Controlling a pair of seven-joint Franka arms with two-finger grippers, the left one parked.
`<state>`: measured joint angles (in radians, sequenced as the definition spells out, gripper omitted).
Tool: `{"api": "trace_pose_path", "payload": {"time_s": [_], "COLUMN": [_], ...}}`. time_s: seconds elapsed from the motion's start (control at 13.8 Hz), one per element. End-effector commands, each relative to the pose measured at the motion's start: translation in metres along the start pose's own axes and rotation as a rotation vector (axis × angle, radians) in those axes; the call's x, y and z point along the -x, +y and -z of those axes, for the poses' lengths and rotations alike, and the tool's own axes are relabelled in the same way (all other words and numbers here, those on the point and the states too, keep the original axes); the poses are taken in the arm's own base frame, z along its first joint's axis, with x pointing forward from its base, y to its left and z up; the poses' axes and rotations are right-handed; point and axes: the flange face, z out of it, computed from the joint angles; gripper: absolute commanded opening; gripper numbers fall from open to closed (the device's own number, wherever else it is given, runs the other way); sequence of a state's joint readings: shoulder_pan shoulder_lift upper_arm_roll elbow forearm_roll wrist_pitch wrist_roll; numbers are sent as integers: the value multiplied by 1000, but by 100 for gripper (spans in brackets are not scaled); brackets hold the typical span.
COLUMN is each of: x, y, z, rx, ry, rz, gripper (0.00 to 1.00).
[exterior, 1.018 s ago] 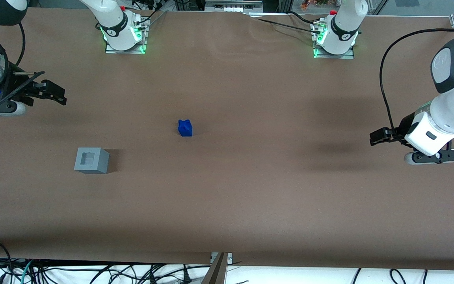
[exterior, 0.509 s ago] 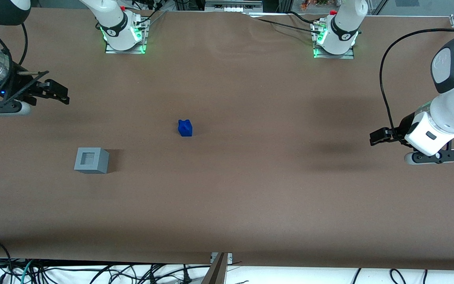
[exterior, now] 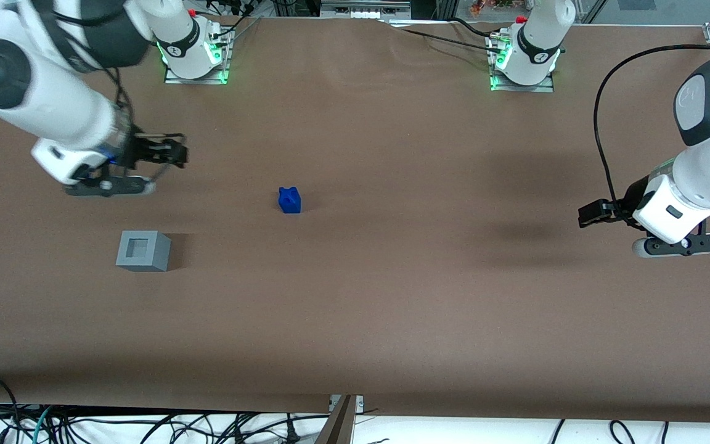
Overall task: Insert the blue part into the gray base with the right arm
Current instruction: 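Move the open right gripper over the blue part and lower it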
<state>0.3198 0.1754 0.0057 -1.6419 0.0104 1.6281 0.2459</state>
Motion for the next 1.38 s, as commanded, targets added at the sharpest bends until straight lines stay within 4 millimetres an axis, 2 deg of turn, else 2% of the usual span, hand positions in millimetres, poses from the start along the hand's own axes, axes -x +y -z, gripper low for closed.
{"api": "trace_pose_path", "payload": {"time_s": [0.0, 0.07, 0.29, 0.44, 0.58, 1.02, 1.16, 1.31], "x": [-14, -15, -10, -10, -12, -13, -14, -14], "y": [-67, -93, -125, -135, -149, -167, -171, -172], "z": [-47, -63, -114, -164, -198, -232, -249, -252], "rx": [2, 2, -17, -23, -31, -26, -22, -23], "ry": [1, 20, 79, 103, 125, 119, 113, 109], "rz": [-34, -80, -81, -74, -56, -55, -68, -97], "gripper": [99, 99, 99, 99, 99, 98, 98, 98]}}
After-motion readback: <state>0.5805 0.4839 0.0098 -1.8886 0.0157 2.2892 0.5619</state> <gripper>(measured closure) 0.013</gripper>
